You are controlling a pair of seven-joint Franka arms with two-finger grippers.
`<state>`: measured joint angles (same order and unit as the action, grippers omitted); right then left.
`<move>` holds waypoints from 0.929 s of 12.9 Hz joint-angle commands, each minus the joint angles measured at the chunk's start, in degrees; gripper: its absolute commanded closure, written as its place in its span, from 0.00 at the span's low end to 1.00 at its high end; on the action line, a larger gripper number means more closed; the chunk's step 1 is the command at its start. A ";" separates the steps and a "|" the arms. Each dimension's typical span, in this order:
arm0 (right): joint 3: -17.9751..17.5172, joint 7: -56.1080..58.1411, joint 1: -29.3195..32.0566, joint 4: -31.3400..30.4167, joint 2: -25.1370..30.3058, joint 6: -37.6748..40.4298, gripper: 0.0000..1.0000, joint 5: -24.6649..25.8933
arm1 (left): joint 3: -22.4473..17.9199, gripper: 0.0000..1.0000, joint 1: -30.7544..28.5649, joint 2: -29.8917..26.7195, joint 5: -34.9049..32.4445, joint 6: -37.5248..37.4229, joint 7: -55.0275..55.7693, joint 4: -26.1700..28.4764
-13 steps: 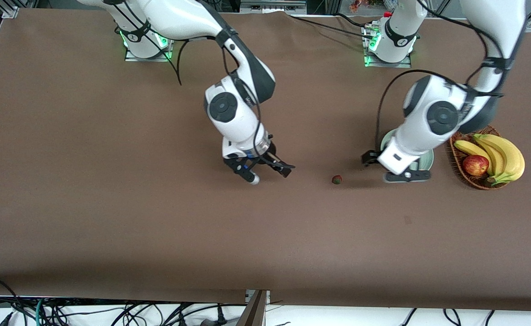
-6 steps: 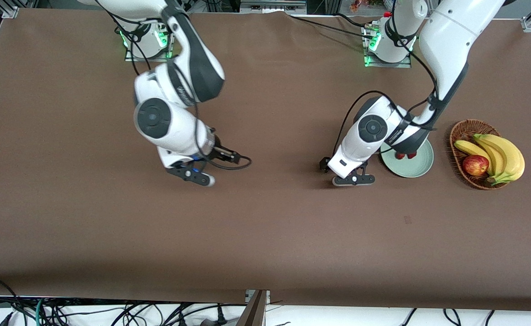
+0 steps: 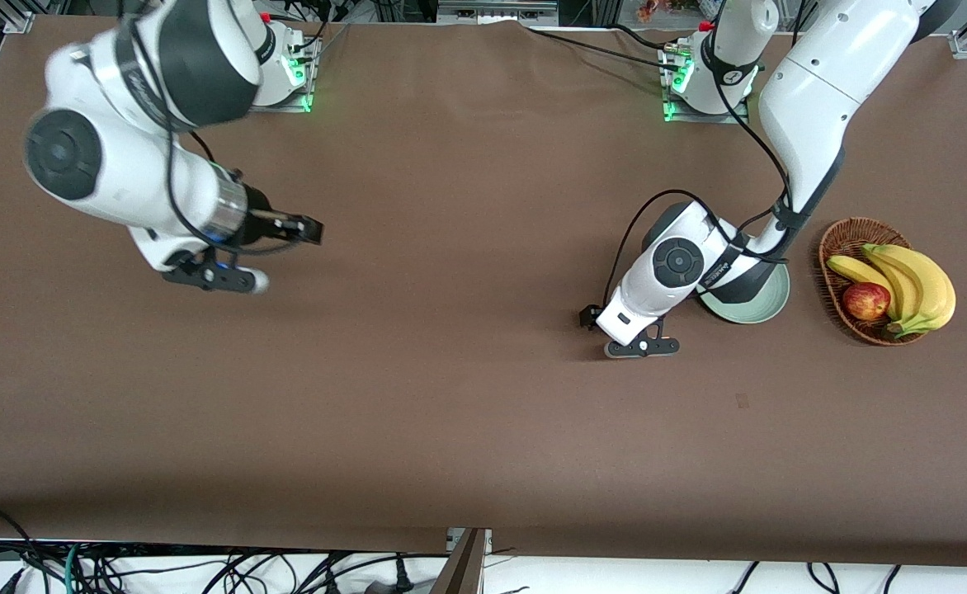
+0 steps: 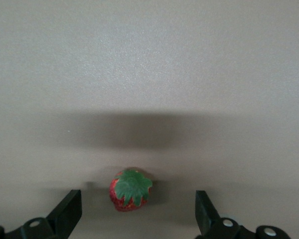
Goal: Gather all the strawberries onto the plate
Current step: 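Place the strawberry on the plate while the right gripper returns to rest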
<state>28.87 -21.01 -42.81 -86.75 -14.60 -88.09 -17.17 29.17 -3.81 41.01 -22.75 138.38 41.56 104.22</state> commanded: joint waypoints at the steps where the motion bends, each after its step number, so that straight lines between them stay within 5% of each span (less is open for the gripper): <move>1: -0.66 1.24 -0.78 -8.42 9.65 -0.42 0.23 5.64 | -0.17 0.05 0.39 2.14 -1.86 -0.75 1.06 -2.88; 4: -0.66 4.05 -0.43 -11.34 15.47 1.24 0.20 11.26 | -0.43 0.35 0.39 2.41 -1.86 -0.84 2.46 -3.32; 6: -5.81 6.23 7.61 -10.38 15.57 3.97 0.10 11.98 | -0.52 0.65 0.39 2.41 -1.86 -1.01 2.99 -3.41; 8: -12.22 12.46 17.37 -9.93 15.66 4.50 0.01 12.42 | -0.52 0.72 0.39 2.41 -1.86 -1.10 3.70 -3.33; 12: -25.40 18.02 35.47 -8.35 16.53 5.82 0.01 16.11 | 0.09 0.75 -0.31 -0.64 -1.78 -8.44 3.88 -3.15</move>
<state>10.11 -5.26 -14.97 -95.64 0.87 -83.71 -2.76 28.79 -3.81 42.50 -22.75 135.79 44.44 101.93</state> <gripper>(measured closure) 0.004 0.674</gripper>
